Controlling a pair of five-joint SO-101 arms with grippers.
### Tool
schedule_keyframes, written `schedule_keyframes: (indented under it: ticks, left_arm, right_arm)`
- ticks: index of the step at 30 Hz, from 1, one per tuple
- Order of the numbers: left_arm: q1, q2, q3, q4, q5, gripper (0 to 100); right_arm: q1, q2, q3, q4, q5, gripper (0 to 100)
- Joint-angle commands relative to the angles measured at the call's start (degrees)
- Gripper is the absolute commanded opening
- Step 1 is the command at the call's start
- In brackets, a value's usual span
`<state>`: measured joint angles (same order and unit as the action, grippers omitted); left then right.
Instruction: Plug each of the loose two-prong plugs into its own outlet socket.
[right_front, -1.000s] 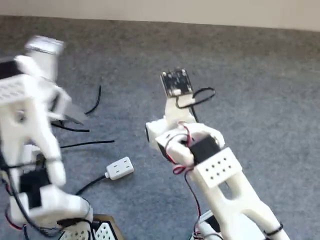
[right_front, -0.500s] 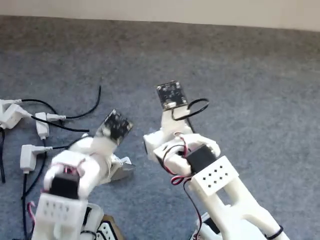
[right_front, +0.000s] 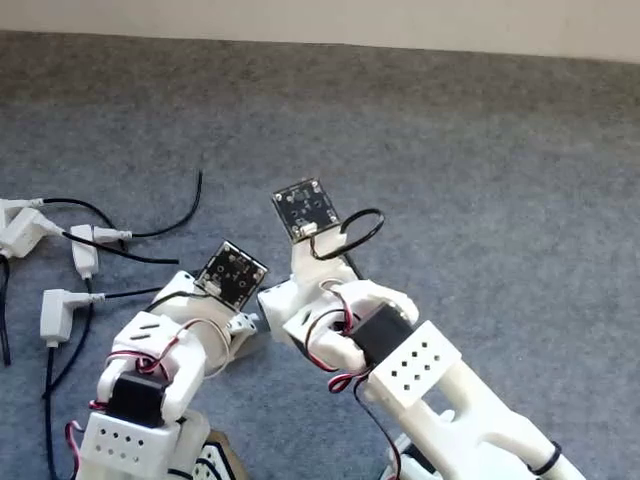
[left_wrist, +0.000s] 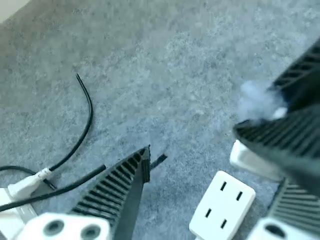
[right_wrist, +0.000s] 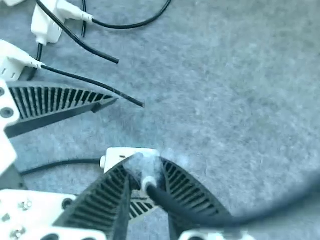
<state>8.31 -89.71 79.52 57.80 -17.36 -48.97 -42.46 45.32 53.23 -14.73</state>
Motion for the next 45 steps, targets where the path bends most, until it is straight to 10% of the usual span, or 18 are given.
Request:
schedule_keyframes:
  ticks: [1, 20, 45]
  left_arm:
    - [-3.7, -0.2, 0.5, -3.8, 0.4, 36]
    - [-5.4, -0.2, 2.7, -6.9, 0.4, 36]
    - [-6.0, -0.7, 4.4, -1.8, 0.1, 36]
  right_arm:
    - [-0.5, -2.1, -0.2, 0.7, -0.5, 0.4]
    - [-0.1, -2.1, 0.4, 6.6, 9.9, 0.4]
    - [19.5, -2.2, 17.7, -2.7, 28.7, 0.5]
